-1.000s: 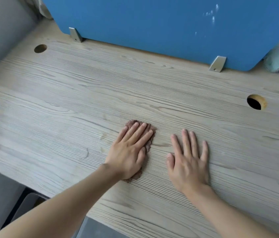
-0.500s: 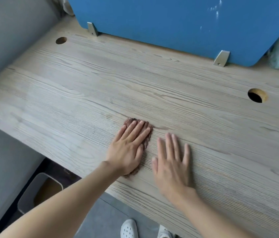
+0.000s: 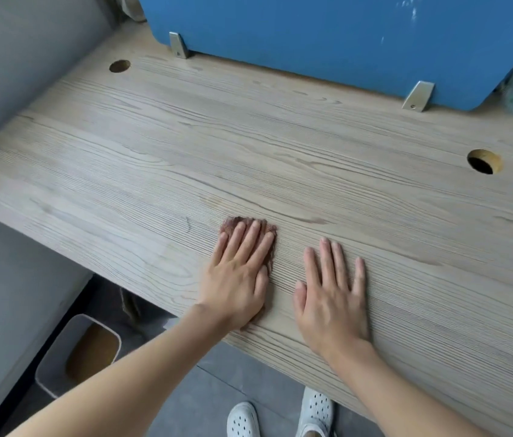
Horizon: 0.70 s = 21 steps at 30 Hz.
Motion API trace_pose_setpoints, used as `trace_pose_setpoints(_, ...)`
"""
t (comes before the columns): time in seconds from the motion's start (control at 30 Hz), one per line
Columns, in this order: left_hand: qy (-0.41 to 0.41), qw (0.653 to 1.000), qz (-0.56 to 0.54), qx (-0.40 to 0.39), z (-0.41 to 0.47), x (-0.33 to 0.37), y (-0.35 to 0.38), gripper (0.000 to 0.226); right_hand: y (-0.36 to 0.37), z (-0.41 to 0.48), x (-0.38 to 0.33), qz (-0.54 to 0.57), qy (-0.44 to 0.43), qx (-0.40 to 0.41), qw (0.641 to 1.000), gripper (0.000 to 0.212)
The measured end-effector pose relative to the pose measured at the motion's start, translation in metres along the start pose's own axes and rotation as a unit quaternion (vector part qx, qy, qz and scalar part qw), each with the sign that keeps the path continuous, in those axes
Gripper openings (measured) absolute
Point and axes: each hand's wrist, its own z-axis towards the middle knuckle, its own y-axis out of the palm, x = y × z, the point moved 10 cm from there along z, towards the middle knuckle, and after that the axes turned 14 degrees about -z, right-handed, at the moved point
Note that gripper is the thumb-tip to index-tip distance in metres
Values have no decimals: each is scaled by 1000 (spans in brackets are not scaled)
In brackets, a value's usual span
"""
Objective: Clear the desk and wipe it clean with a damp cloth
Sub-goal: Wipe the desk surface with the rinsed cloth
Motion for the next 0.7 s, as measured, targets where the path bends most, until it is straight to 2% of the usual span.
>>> trace_pose_setpoints(0.17,91,995,-9,-42,-14,-9,-1,59,1,0,0,-8,1,-2,1000,66)
trace_pose_setpoints(0.33,20,1000,4,-11,-13,-22,-9,61,0,0,0,-12,7,5,1000,65)
trace_pose_setpoints(0.53,82,996,-14,-36,-30,-26,-10,59,1,0,1,-16,5,-3,1000,66)
trace_pose_setpoints(0.63,9,1000,-7,-11,-13,-45,-19,60,3,0,0,-18,3,-9,1000,66)
trace_pose_setpoints(0.7,-7,1000,2,-5,-17,-43,-18,60,1,-1,2,-19,10,-10,1000,66)
